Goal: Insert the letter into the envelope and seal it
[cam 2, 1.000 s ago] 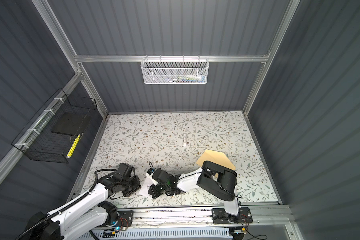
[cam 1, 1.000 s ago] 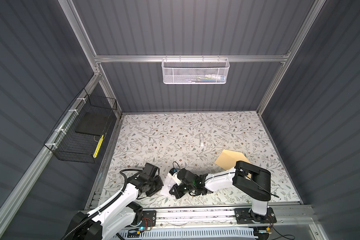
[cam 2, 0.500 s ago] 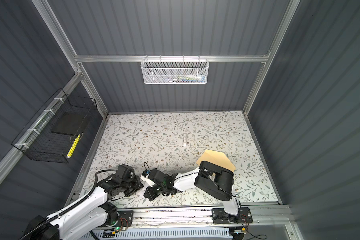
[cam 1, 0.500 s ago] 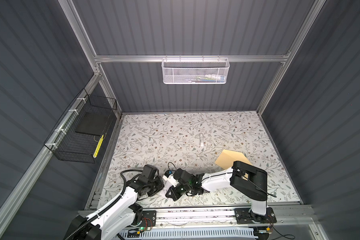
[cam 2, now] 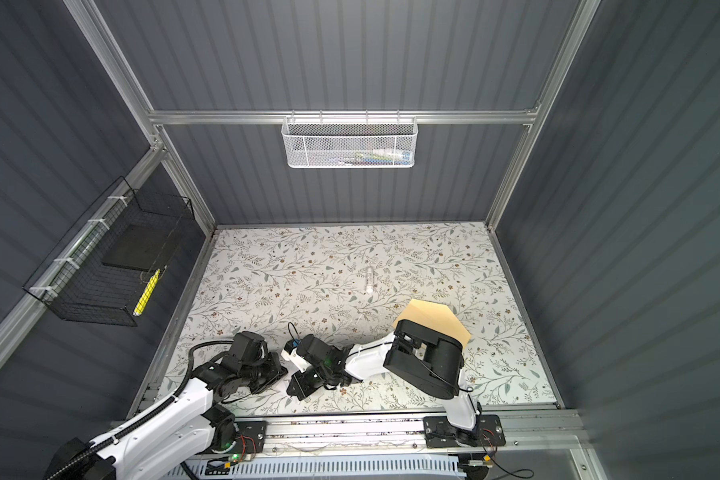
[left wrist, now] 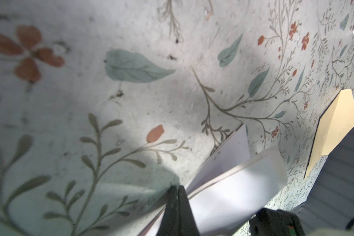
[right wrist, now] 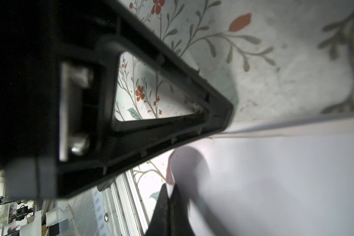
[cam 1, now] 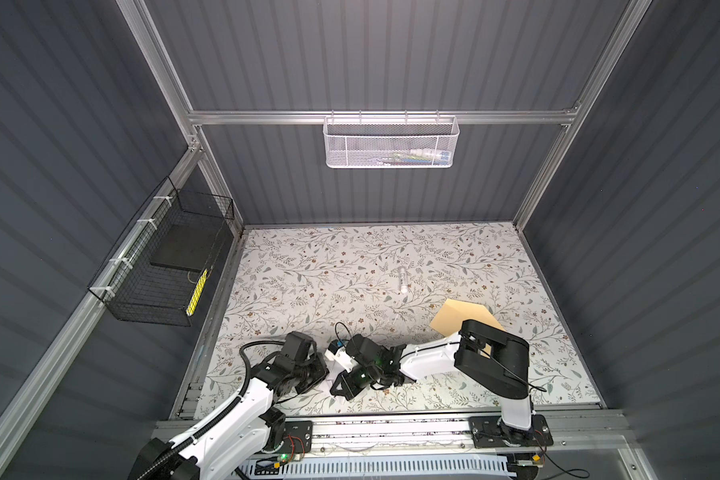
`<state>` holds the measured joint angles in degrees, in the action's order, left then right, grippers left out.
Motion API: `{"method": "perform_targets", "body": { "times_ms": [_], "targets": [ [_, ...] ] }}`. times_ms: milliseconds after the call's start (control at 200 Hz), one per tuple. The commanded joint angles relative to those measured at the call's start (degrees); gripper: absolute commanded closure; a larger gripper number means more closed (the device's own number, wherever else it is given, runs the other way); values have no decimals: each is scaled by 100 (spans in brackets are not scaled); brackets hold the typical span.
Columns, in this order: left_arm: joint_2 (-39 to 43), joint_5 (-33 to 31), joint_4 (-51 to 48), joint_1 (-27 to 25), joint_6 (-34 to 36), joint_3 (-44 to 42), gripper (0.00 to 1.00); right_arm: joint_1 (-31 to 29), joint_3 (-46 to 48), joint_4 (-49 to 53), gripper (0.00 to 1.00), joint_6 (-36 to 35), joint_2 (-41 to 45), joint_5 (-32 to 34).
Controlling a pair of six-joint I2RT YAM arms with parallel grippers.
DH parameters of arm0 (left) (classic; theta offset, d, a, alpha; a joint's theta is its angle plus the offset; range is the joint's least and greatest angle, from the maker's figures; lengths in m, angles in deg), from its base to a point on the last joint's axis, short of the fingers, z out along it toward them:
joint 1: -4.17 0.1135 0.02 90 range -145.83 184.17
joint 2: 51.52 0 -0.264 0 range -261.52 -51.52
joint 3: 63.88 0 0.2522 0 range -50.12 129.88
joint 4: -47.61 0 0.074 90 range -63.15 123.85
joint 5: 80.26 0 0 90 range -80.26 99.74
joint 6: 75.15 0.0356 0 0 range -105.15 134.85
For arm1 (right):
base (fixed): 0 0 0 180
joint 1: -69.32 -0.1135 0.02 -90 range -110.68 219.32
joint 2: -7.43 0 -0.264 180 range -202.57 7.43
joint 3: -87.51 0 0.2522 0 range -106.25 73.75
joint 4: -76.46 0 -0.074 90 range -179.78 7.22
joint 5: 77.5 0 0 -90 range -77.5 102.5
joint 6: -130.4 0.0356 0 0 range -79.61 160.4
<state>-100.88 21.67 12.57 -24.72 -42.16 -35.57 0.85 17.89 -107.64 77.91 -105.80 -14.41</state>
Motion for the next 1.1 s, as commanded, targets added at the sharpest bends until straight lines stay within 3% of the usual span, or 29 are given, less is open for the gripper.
{"method": "perform_targets", "body": {
  "times_ms": [0, 435, 525, 690, 840, 1090],
  "targets": [
    [-113, -41, -750, 6, -59, -345, 100, 86, -123, -111, 100, 92, -232, -126],
    [-35, -75, -769, 6, -98, -353, 100, 139, -281, -186, 99, 141, -452, -469],
    [9, -110, -816, 6, -106, -347, 100, 162, -252, -238, 93, 175, -472, -548],
    [55, -161, -823, 6, -143, -337, 100, 185, -186, -313, 73, 254, -490, -656],
    [344, -334, -1175, 6, -208, -82, 100, 215, -109, -322, 69, 316, -490, -657],
    [967, -1075, -2188, 6, -400, 857, 87, 229, -39, -306, 70, 381, -567, -657]
  ]
}}
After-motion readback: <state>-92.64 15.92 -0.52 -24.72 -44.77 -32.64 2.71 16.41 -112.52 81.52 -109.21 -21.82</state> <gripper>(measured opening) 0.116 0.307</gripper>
